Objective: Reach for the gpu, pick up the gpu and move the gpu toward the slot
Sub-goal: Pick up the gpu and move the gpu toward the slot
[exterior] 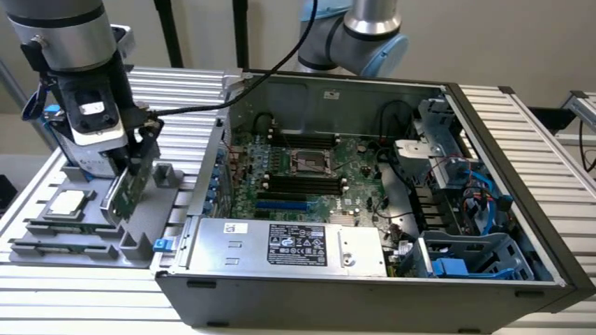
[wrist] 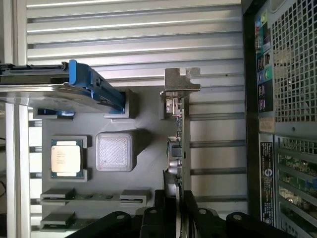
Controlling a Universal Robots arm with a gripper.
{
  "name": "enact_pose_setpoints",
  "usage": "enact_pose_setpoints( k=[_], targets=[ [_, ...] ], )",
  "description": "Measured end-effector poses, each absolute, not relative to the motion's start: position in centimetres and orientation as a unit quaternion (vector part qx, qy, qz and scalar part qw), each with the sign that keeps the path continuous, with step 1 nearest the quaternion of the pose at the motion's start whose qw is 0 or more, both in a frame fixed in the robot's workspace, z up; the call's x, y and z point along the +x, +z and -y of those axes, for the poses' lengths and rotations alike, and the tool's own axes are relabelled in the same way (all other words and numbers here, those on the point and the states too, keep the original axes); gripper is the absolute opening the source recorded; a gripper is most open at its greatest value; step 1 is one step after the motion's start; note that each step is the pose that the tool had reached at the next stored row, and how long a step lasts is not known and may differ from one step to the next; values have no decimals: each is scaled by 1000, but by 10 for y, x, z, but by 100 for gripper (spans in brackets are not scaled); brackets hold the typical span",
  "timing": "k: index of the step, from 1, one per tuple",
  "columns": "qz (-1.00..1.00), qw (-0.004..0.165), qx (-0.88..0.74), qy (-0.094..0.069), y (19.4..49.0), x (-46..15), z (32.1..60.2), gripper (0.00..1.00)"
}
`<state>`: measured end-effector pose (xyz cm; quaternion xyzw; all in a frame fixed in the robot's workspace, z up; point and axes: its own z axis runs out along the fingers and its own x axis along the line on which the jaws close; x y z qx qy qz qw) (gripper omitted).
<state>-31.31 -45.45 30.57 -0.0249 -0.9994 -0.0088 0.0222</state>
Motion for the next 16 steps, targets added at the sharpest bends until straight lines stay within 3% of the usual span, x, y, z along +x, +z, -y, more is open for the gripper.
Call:
enact_pose_setpoints(
  k=[16],
  targets=[
    [999,24,-24,-9,378,-294,454,26]
  ],
)
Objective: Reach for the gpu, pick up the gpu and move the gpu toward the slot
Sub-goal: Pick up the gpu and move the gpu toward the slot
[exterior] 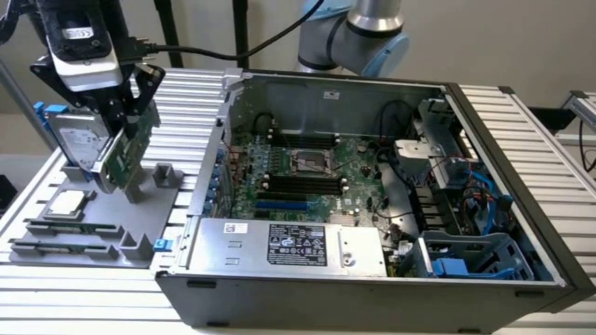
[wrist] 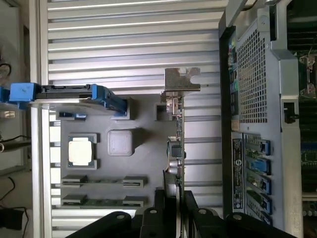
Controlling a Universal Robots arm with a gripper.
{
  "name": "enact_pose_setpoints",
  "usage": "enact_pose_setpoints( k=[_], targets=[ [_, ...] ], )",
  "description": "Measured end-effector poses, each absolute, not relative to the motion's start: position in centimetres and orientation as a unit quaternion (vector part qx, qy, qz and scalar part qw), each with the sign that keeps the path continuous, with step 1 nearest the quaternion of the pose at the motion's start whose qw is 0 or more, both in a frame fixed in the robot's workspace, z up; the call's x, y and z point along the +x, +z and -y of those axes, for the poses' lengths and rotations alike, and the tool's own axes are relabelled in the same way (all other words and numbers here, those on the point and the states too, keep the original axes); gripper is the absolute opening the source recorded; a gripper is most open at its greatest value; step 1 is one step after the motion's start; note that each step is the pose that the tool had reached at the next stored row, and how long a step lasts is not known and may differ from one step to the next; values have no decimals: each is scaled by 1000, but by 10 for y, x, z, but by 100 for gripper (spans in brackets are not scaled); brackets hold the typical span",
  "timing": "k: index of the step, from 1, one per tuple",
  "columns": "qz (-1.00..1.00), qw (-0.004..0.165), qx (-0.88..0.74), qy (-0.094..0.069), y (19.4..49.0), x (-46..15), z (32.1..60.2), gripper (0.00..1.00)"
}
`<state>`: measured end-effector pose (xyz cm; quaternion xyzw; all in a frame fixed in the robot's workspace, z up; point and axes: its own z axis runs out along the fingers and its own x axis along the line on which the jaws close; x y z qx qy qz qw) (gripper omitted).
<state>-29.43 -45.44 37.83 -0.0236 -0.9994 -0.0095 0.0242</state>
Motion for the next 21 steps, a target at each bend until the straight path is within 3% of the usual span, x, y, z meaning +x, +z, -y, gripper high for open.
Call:
enact_pose_setpoints(
  k=[12,21],
  targets=[
    [999,29,-20,-16,432,-245,454,26],
    [999,34,-20,-24,445,-204,454,26]
  ],
)
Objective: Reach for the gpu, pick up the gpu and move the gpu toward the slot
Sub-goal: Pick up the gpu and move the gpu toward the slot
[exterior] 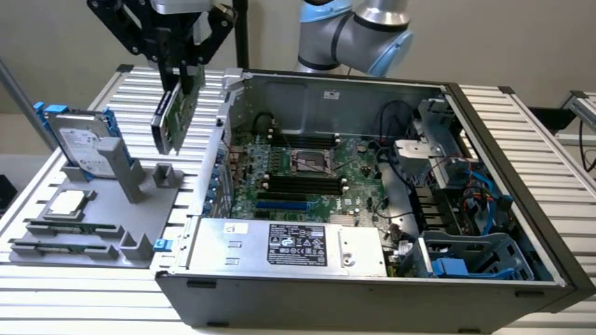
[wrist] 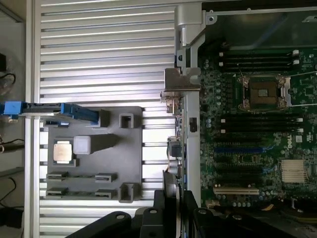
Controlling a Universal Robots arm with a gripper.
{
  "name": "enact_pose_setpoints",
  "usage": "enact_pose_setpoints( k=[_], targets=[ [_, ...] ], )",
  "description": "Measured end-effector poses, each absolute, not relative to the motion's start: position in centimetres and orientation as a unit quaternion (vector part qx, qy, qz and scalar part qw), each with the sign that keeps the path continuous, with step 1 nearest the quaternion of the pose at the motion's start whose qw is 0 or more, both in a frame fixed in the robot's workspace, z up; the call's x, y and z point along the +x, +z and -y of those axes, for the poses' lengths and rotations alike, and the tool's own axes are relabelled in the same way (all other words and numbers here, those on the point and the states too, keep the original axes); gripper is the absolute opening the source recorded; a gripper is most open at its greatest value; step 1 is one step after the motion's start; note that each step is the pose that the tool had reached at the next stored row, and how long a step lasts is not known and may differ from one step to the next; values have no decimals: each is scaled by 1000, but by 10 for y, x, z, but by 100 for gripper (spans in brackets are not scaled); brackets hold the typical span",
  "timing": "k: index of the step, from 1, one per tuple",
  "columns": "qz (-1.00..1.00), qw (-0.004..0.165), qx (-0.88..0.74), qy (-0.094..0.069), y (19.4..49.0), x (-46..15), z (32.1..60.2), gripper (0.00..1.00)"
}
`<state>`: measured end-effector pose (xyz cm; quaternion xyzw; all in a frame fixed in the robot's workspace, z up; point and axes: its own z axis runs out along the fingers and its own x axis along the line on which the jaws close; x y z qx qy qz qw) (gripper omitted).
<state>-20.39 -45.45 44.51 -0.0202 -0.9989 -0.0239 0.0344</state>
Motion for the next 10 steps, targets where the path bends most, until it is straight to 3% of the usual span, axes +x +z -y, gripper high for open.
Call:
enact_pose_setpoints(
  k=[10],
  targets=[
    [999,38,-20,-25,445,-158,454,26]
  ],
)
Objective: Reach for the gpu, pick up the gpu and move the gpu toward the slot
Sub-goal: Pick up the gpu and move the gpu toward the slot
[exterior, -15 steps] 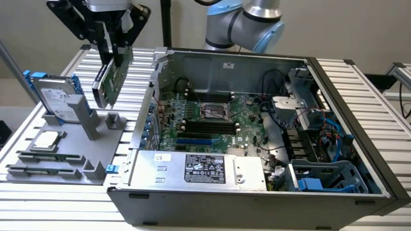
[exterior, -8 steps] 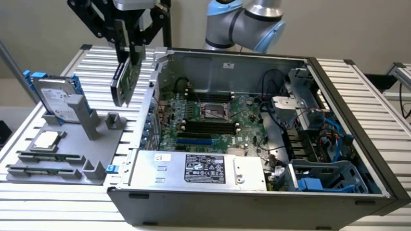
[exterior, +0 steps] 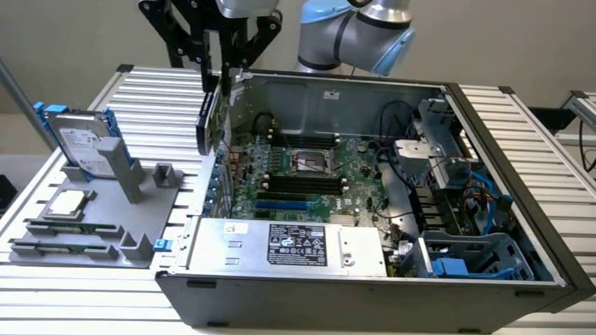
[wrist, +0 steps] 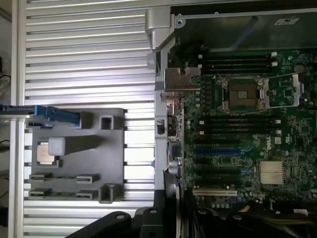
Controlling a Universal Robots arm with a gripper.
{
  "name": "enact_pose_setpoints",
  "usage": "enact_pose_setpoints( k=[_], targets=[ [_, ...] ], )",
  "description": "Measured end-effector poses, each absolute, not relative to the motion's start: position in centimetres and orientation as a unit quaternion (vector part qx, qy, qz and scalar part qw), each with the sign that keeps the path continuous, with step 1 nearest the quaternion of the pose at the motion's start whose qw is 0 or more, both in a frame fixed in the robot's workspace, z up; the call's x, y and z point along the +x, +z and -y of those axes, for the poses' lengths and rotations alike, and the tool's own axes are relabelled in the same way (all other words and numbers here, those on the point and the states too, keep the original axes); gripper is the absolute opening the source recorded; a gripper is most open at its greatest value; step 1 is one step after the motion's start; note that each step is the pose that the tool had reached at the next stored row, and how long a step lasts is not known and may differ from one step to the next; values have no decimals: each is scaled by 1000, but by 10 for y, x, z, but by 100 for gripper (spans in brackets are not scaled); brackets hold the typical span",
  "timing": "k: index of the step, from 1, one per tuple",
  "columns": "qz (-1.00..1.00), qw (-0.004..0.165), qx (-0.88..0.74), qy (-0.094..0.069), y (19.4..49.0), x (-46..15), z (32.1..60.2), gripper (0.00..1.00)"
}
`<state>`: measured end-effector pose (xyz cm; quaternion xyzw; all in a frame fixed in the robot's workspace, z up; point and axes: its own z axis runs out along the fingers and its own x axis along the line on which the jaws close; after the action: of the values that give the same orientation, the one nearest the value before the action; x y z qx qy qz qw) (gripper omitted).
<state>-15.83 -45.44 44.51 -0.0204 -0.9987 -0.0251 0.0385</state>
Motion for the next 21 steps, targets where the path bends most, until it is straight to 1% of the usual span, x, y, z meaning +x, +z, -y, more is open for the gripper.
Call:
enact_pose_setpoints(
  k=[10,21],
  targets=[
    [999,41,-20,-25,443,-113,454,26],
    [999,41,-20,-25,431,-63,446,26]
  ],
)
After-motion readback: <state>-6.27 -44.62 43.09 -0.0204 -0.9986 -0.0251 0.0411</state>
